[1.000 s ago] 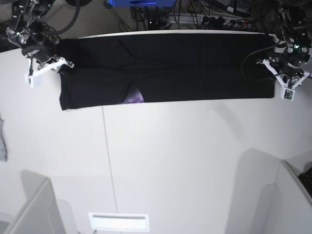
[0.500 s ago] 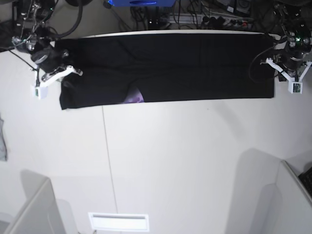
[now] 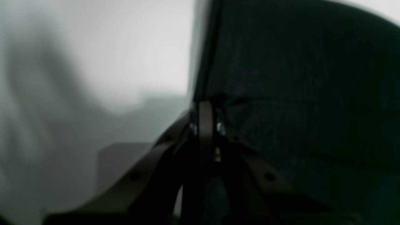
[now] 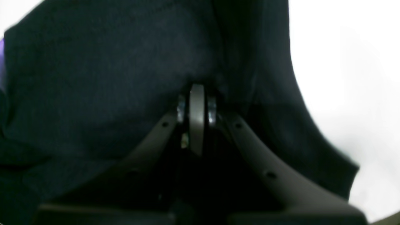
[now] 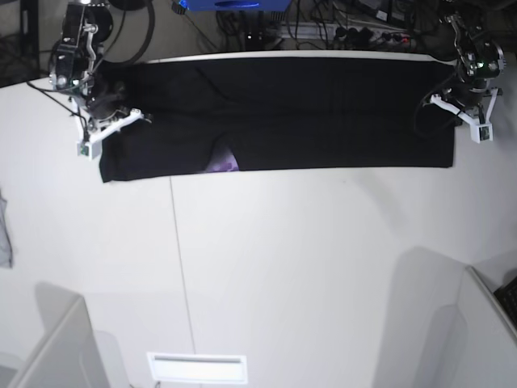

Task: Fold the T-shirt properly
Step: 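Open both grippers and lift them off the folded edge, then move both grippers to the two ends of the black strip and grasp them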

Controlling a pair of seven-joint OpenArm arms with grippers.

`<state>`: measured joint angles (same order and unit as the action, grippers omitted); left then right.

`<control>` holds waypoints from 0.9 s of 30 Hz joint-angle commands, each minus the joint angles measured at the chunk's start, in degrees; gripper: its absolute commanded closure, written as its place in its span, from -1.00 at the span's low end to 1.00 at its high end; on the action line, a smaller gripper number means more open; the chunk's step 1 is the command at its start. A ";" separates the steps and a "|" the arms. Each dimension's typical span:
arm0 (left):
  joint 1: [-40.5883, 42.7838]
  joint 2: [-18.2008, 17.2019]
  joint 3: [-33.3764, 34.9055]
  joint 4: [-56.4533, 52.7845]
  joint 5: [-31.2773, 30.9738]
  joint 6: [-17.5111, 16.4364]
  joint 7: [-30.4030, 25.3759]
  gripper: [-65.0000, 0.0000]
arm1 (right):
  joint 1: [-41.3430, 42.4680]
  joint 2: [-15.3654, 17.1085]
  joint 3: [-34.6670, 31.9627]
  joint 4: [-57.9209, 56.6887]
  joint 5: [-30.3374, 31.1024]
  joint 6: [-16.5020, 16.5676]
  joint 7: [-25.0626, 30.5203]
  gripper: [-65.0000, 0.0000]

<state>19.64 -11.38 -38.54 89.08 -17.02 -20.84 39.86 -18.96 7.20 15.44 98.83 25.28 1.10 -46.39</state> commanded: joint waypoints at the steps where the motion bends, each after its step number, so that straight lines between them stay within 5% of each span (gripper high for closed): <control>1: -0.43 -0.71 0.00 -1.03 0.53 0.40 1.59 1.00 | 1.25 0.40 0.25 -0.58 -0.27 0.08 0.28 1.00; 11: -8.17 -0.89 0.00 -5.96 0.71 0.49 2.03 1.00 | 9.86 0.67 0.34 -9.46 -0.35 0.08 0.37 1.00; 18: -15.64 -0.62 3.42 -9.21 12.05 0.49 2.03 1.00 | 16.72 0.75 0.34 -16.41 -0.44 0.08 0.37 1.00; 27: -22.14 -0.71 6.85 -11.50 13.63 0.49 2.03 1.00 | 21.11 0.75 0.34 -19.05 -0.44 -0.09 0.46 1.00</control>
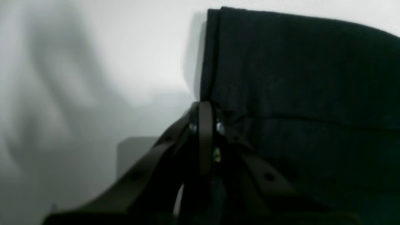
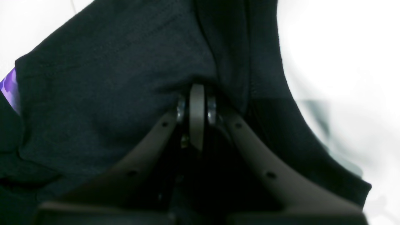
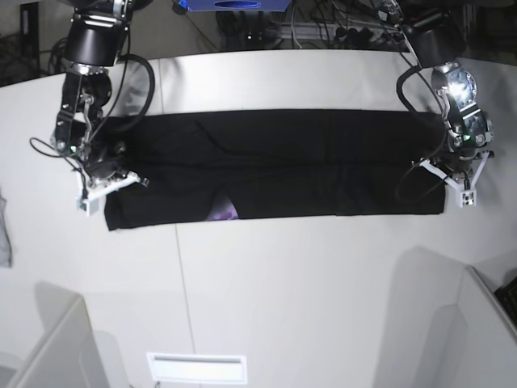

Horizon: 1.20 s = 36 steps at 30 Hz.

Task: Fold the T-shirt properly
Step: 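Move both grippers to the two ends of the black strip and grasp them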

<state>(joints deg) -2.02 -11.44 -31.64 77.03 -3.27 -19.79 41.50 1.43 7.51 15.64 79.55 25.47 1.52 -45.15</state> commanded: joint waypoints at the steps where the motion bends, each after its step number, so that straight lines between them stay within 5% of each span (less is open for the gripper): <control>1: -0.92 -0.65 -0.05 0.37 -0.12 -0.56 0.39 1.00 | 0.90 0.45 0.14 0.32 -0.64 -0.51 -0.79 1.00; 14: -1.54 -1.79 -0.67 12.59 -0.29 -0.65 6.55 1.00 | -1.48 0.10 0.23 16.06 -0.38 -0.42 -4.13 1.00; 17: -1.19 -1.52 -5.50 17.08 -1.35 -1.26 10.94 1.00 | -2.35 0.10 0.23 19.75 -0.38 -0.42 -5.01 1.00; 20: 0.04 -1.44 -10.78 22.09 -6.18 -5.57 13.49 1.00 | -4.03 0.10 0.05 23.00 -0.38 -0.42 -5.01 1.00; 24: 5.49 -1.70 -16.23 25.08 -14.18 -10.58 12.70 1.00 | -6.05 0.18 -0.03 24.14 -0.38 -0.42 -5.01 1.00; 29: 11.82 -1.79 -19.83 21.21 -20.69 -11.02 5.76 1.00 | -7.98 0.10 -0.03 24.14 -0.38 -0.33 -4.74 1.00; 36: 12.70 -1.79 -19.57 11.98 -25.17 -11.11 -0.31 -0.49 | -8.42 -0.08 -0.12 24.14 -0.29 -0.33 -5.01 1.00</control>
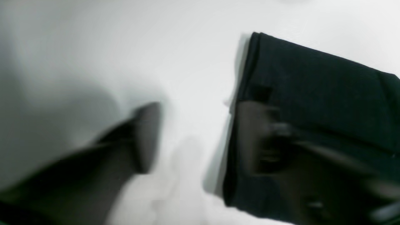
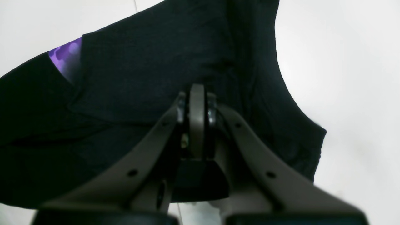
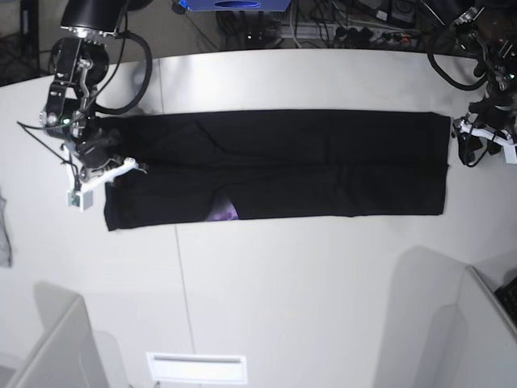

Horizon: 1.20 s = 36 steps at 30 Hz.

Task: Fold the T-shirt properly
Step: 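Move both grippers to the two ends of the black strip and grasp them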

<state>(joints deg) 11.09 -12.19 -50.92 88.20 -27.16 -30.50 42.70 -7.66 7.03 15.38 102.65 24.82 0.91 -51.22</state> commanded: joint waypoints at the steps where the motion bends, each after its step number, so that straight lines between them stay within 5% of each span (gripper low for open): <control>1: -0.41 -1.13 -0.29 -0.16 -2.07 -0.40 -1.51 -0.65 | 0.67 0.40 0.14 1.04 0.37 0.28 1.07 1.00; 4: -2.52 -1.13 -0.21 -2.97 -3.74 -0.40 -1.60 -0.85 | 0.23 0.40 0.14 1.04 0.37 0.28 1.07 1.00; 13: -7.36 -2.19 8.67 -9.57 -3.74 0.04 -1.69 -0.80 | -0.47 0.40 0.14 1.04 0.37 0.37 1.07 1.00; 21: -7.80 -2.19 9.38 -15.46 -3.74 2.41 -1.69 -0.73 | -1.17 0.40 0.14 1.04 0.46 0.37 1.42 1.00; 24: -7.80 -2.19 9.38 -16.69 -3.74 2.41 -1.60 -0.42 | -1.17 0.40 0.14 1.04 0.46 0.37 1.42 1.00; 33: -7.80 -3.51 9.38 -21.61 -3.74 2.41 -1.60 0.92 | -1.17 -0.30 0.23 1.04 0.54 0.37 1.51 1.00; 36: -7.80 -4.83 9.38 -22.23 -3.74 2.41 -1.69 1.00 | -1.26 -0.74 0.40 1.04 0.54 0.37 1.51 1.00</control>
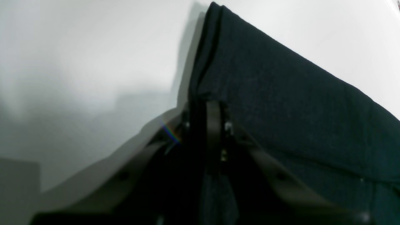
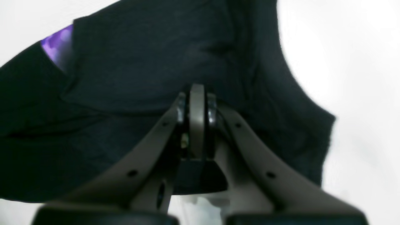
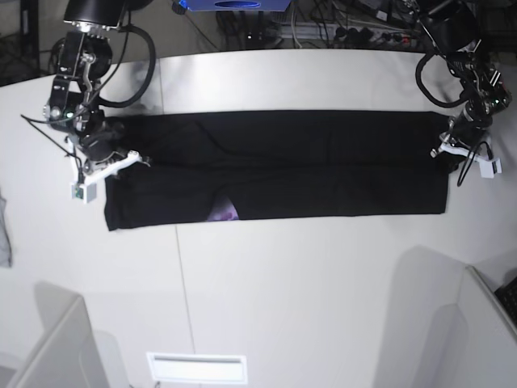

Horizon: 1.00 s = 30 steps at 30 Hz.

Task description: Fold the T-shirt properly

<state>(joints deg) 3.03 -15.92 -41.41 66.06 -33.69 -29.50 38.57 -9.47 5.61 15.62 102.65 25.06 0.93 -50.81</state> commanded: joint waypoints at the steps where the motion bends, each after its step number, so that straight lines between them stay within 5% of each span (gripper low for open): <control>1: 0.18 -1.35 -0.13 -0.17 2.79 1.41 2.27 1.00 | 0.55 0.59 0.08 1.04 0.30 0.35 1.09 1.00; 7: -1.31 -3.37 -0.13 0.18 5.52 1.85 -0.63 1.00 | -0.24 0.50 0.08 1.74 1.18 0.35 1.09 1.00; 14: -2.02 -4.08 -0.57 2.64 8.15 1.58 -0.81 1.00 | -1.91 0.94 0.43 1.92 12.35 0.35 1.18 1.00; 30: 7.48 -0.47 4.09 27.96 8.33 1.94 -0.37 1.00 | -1.91 1.12 0.43 1.48 12.52 0.26 1.18 1.00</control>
<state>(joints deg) 10.81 -15.55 -37.17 92.71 -24.45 -27.42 39.55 -12.12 6.31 15.81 103.39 37.08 0.93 -50.59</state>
